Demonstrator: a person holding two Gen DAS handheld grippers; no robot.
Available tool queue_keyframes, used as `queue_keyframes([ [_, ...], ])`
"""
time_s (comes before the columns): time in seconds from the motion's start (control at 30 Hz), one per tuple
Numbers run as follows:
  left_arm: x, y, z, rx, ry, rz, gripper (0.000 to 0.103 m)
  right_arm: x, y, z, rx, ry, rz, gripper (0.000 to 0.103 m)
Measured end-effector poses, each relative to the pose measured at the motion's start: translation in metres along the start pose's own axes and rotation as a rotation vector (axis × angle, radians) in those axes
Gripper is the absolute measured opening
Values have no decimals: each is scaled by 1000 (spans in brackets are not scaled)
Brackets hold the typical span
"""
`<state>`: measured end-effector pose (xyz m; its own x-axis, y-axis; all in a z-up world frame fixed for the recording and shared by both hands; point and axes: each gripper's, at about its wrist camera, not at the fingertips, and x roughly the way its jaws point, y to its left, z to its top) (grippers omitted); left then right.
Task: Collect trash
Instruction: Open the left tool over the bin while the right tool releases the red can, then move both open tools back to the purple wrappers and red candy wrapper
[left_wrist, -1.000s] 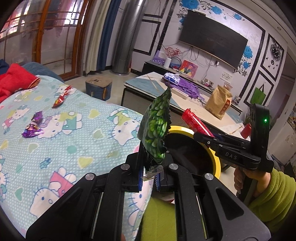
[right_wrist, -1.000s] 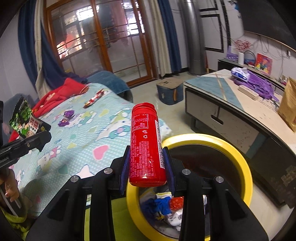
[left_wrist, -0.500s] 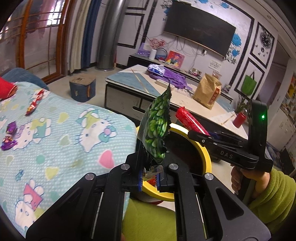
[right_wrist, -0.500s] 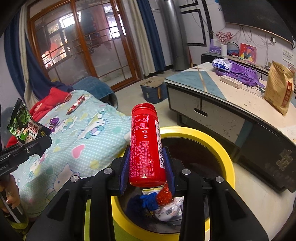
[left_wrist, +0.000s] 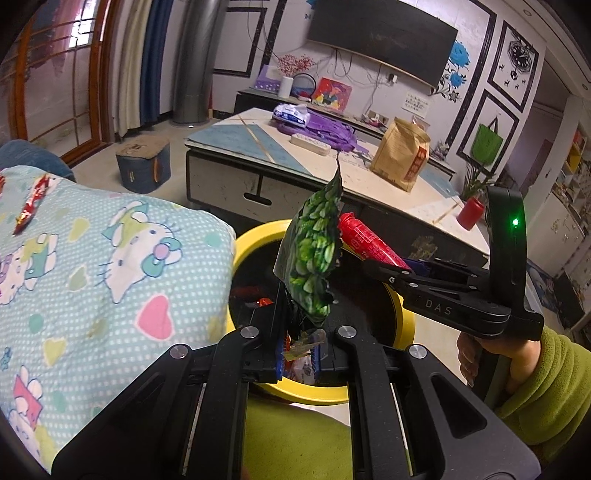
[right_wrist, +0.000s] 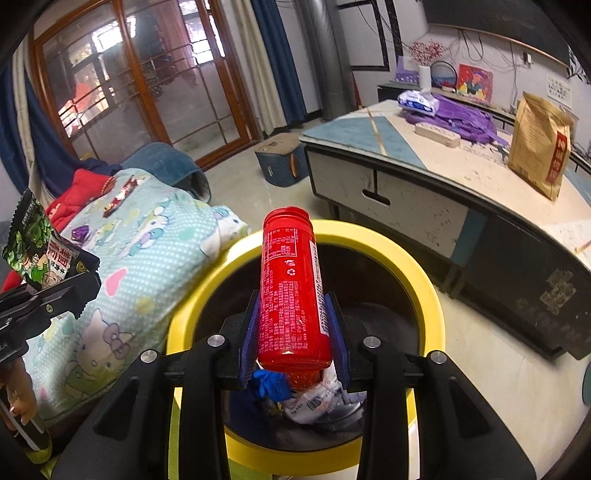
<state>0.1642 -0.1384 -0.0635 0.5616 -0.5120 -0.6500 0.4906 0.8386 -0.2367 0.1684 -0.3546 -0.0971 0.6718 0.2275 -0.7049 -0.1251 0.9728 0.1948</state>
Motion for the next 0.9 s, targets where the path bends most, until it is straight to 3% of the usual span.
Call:
queue_keyframes([
  [0.27,22,-8,0,36,39,-12,8,15,-17,-8,61,64,-15,28],
  [0.33,28,-8,1,36,50,-5,21,16,-21,-8,76,67,-25,29],
  [0.4,32,-6,2,27,52,8,61,15,-25,-7,91,63,-40,39],
  [0.47,31,-5,1,18,50,-1,63,12,-29,-6,109,47,-54,44],
  [0.53,32,-3,1,14,54,-2,72,9,-32,-3,124,32,-69,49],
  [0.57,31,-2,0,12,51,4,84,8,-32,-2,132,23,-75,52],
  [0.6,29,0,0,5,47,12,91,6,-33,-1,136,16,-77,53],
  [0.77,18,10,-2,-17,14,47,92,-5,-25,6,116,-44,-77,61],
  [0.9,3,25,-2,-32,-25,116,92,-16,-8,15,78,-98,-44,66],
])
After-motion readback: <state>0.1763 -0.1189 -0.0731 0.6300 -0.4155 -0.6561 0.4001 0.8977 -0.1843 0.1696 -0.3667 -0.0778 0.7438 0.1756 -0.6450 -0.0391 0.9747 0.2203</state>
